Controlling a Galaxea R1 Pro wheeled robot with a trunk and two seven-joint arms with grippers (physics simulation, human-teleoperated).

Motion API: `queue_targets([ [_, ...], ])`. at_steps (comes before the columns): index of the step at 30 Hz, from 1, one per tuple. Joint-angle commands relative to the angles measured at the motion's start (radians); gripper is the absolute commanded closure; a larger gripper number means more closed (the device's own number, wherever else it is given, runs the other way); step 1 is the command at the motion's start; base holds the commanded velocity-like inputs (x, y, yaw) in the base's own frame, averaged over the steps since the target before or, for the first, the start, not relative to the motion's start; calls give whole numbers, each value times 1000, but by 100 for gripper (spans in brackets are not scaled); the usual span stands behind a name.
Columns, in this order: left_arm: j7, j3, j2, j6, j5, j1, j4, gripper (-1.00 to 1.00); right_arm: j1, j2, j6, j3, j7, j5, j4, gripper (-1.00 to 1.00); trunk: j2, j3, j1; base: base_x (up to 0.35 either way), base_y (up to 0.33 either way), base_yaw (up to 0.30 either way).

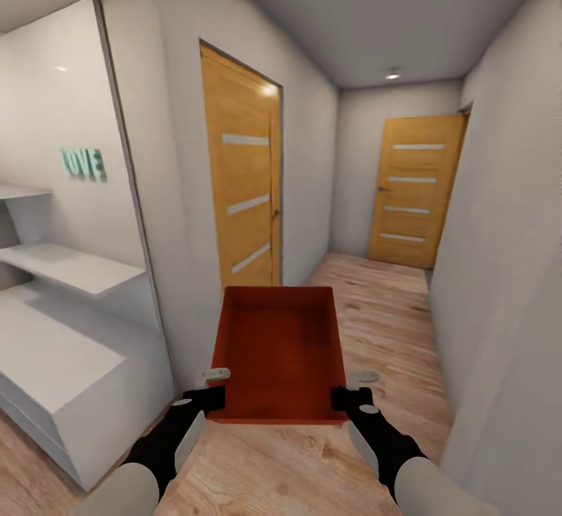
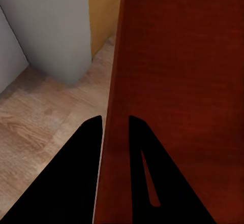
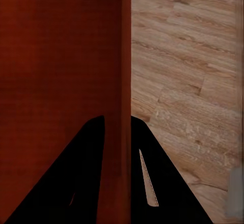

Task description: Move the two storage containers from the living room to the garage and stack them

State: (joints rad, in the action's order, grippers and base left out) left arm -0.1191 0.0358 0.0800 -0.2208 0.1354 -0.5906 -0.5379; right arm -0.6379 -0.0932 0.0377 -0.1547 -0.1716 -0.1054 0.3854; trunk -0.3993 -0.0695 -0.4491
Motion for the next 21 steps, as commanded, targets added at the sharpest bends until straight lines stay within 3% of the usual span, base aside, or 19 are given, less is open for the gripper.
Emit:
queue_targets([
  [1,-13,-11,-16,-6,-2,0,-5,100,-1,9,4,11,-9,-11,1,100,-1,0,-1,322,0,-237],
  [21,-13,-11,-16,-6,-2,0,-5,100,-1,10,4,11,-9,-11,1,100,-1,0,-1,322,0,-248],
])
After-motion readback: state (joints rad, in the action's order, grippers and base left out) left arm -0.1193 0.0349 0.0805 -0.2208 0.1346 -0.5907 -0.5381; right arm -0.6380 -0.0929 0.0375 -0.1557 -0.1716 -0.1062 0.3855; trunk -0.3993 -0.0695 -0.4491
